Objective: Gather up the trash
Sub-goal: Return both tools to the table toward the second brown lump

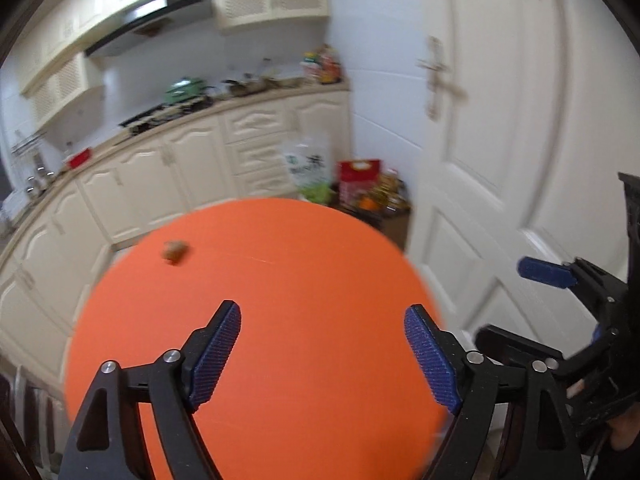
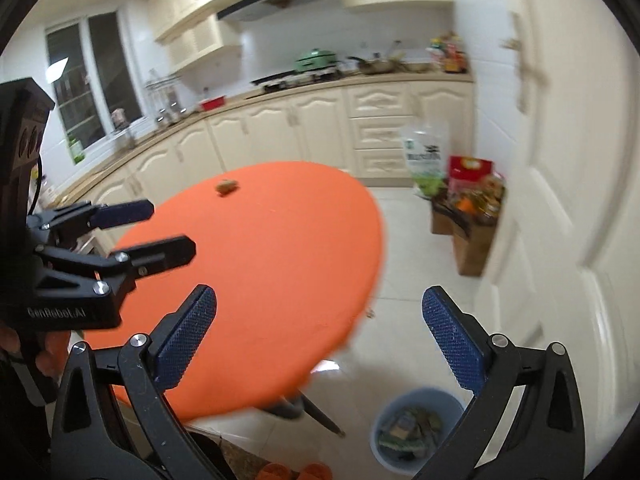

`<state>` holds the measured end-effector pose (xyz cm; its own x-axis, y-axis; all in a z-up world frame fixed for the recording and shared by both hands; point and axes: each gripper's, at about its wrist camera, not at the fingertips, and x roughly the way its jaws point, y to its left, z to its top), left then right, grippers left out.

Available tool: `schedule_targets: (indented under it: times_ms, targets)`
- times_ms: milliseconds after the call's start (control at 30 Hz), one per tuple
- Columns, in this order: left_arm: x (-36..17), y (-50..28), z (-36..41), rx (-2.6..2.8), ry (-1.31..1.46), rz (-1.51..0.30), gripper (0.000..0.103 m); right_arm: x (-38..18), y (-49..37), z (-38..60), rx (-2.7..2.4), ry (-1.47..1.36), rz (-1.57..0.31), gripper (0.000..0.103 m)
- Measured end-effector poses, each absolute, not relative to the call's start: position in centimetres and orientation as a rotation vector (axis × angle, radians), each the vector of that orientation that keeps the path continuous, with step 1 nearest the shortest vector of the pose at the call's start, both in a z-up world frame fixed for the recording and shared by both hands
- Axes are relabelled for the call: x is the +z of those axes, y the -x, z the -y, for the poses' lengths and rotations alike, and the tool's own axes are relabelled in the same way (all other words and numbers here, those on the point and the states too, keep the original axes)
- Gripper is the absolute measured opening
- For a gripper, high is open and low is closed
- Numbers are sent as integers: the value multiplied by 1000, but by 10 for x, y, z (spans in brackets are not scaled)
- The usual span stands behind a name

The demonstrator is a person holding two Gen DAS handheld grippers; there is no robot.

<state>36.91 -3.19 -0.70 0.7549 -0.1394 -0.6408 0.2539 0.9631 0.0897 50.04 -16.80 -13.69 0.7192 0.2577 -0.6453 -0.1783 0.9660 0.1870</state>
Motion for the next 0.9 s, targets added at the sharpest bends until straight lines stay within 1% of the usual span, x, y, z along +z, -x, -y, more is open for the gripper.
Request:
schedule_targets:
  times_ms: [100, 300, 367, 500, 600, 667, 733, 800, 867, 900]
  targets:
    - [-13, -396, -2, -141, -182, -670, 81, -140, -544, 138, 282, -83, -748, 103]
    - [-49, -470, -55, -47, -101, -774, 81, -153, -632, 90, 352, -47, -792, 103]
    - [-60, -496, -66, -28, -61, -800, 80, -163, -666, 73, 370, -17, -805, 103]
    - [-78, -547, -72, 5, -63, -819, 79, -185, -718, 56, 395, 22, -851, 103]
    - [-86, -589, -73, 6, -54, -855, 78, -195, -740, 50, 399, 22, -867, 103]
    - [-90, -612, -77, 5, -46, -869, 74, -203, -753, 46, 400, 28, -877, 103]
    - [-90, -638, -86, 9, -42, -877, 74, -209, -760, 46, 399, 28, -887, 103]
    - [-96, -656, -85, 21, -49, -895, 71, -214, -765, 48, 394, 28, -895, 103]
    - [-99, -670, -89, 17, -61, -907, 66, -218, -770, 50, 388, 30, -900, 103]
    - [-101, -675, -87, 21, -70, -910, 66, -219, -774, 51, 378, 37, -905, 103]
